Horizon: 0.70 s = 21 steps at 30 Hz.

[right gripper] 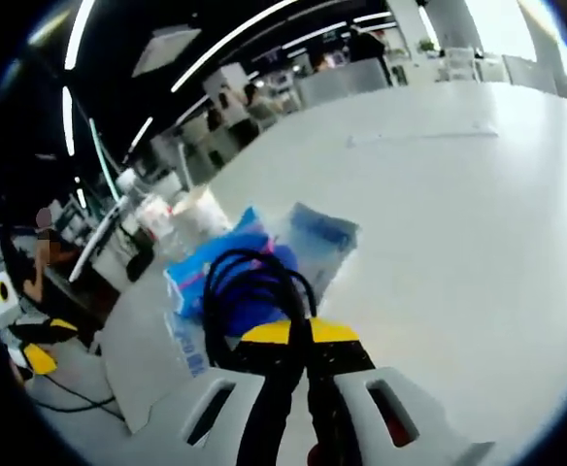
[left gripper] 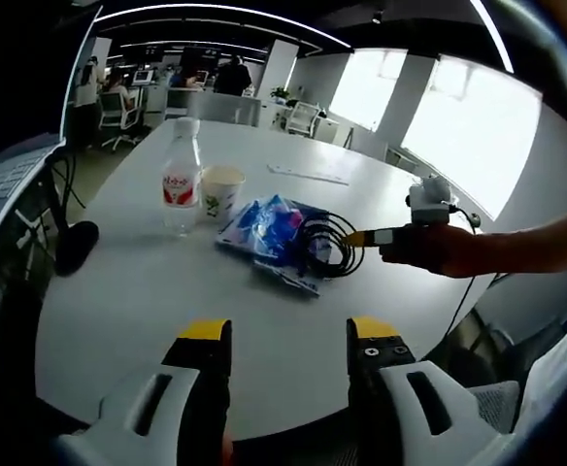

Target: Arrange the tabletop items into an orderly group along one side of the table until the central work area is clear of visible clutter.

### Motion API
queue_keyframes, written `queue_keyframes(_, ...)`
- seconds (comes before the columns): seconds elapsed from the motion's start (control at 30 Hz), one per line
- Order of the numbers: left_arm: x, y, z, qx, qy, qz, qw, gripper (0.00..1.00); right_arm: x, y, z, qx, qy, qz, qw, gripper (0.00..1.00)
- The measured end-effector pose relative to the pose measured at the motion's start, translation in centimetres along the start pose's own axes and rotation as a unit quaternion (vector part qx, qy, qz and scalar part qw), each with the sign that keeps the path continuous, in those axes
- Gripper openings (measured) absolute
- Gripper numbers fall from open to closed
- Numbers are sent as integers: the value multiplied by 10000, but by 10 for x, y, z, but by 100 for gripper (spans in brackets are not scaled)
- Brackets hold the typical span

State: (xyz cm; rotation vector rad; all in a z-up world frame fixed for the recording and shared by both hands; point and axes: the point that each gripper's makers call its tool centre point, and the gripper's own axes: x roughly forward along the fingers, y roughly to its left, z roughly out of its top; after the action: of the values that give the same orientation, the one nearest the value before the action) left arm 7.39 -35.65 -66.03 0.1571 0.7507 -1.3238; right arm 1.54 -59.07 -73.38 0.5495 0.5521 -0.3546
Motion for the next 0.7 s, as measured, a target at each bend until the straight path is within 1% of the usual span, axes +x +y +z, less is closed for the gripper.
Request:
queue_keyframes(0.13,1,-2,-1,-4,8,-38,10000,47,-8,3,3,25,-110,55,9999,0)
queue_keyframes(0.33,2,-5,-2,28,30,-80,10000,47,-21,9,8,-134,-232,35,9996,0)
queue_keyframes(0.5,2,-6,0,52,10,-111,9999,47,-29,7,12,-206,-312,0,9993,0)
queue_keyframes(0.7,4,-4,4,25,-28,-118,9999,47,-42,7,22,-279,-461,-42,9985,0)
